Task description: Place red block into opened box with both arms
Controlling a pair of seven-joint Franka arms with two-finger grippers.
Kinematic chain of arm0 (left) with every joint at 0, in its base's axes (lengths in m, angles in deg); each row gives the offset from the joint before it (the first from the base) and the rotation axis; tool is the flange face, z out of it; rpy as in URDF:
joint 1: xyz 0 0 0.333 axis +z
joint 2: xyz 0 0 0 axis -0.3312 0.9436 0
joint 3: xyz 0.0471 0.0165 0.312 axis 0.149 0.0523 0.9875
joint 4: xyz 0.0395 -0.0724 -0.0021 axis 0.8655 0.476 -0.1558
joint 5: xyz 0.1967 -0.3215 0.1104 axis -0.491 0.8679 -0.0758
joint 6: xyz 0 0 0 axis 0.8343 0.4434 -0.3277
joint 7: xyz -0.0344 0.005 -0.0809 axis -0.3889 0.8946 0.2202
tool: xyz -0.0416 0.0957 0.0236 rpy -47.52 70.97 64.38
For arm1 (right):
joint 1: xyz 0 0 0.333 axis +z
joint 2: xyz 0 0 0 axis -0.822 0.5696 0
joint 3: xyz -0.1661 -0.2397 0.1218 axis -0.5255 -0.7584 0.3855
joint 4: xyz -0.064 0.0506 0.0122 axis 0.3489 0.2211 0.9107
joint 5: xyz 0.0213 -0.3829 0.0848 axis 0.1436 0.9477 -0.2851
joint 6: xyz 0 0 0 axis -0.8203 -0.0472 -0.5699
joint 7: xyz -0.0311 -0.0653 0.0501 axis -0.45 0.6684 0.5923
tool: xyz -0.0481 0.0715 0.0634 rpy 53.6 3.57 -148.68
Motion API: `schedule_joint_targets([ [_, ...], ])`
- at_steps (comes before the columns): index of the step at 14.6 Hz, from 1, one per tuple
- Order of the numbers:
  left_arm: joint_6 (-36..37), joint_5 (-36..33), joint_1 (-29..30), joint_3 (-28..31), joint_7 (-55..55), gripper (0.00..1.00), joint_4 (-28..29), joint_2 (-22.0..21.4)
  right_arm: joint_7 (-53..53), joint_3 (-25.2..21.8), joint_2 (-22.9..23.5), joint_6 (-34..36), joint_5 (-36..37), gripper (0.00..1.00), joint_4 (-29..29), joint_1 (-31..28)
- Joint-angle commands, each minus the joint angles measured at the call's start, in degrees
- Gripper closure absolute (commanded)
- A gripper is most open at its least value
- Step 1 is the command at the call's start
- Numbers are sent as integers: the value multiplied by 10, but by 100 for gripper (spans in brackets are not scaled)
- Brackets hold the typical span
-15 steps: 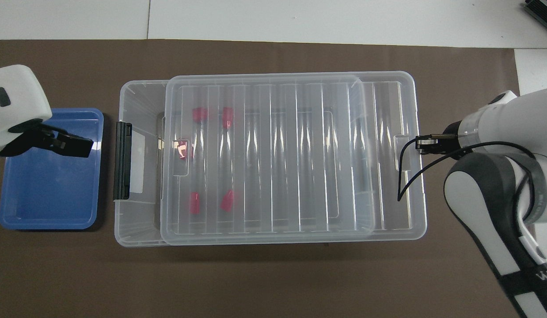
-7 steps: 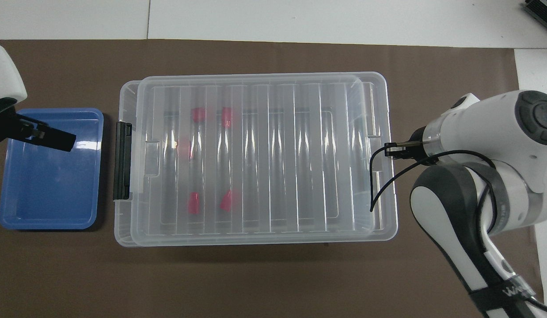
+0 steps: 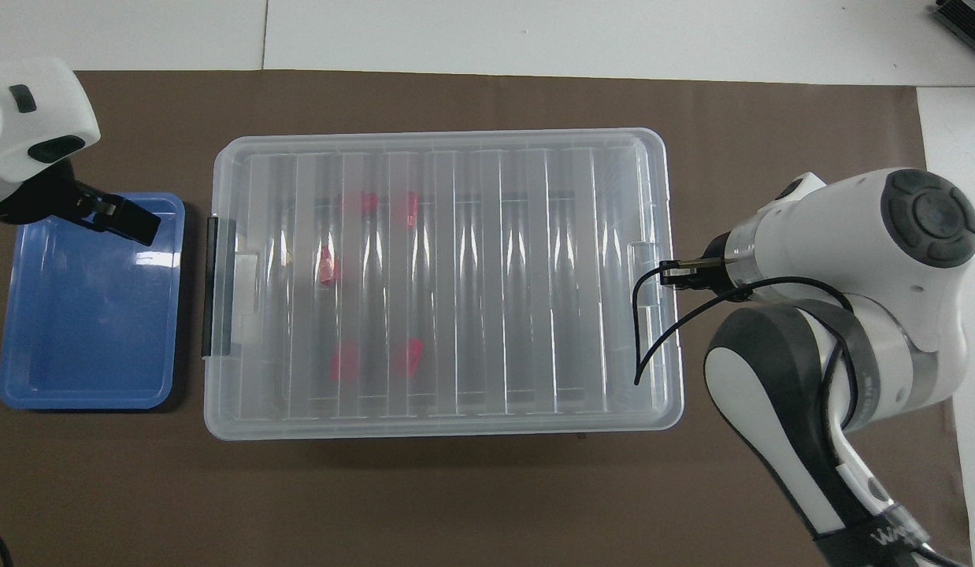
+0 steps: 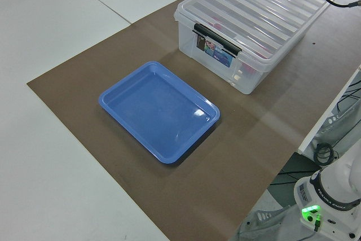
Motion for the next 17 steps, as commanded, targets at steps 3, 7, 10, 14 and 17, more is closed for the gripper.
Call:
schedule_joint_targets([
  [3,-69,-6,-8,11,7,0,89,-47,24,0,-12,8,-23,100,-7,9],
  [7,-70,-6,-18,15,4,0,98,-57,24,0,-11,9,-23,100,-5,9],
  [10,-80,10,3,12,3,0,190,-113,24,0,-11,9,-23,100,-3,8],
  [14,-88,48,-7,34,-5,0,153,-81,22,-1,-12,11,-22,100,1,6],
  [17,-92,47,-20,32,-3,0,153,-84,27,-7,-20,17,-12,0,7,0],
])
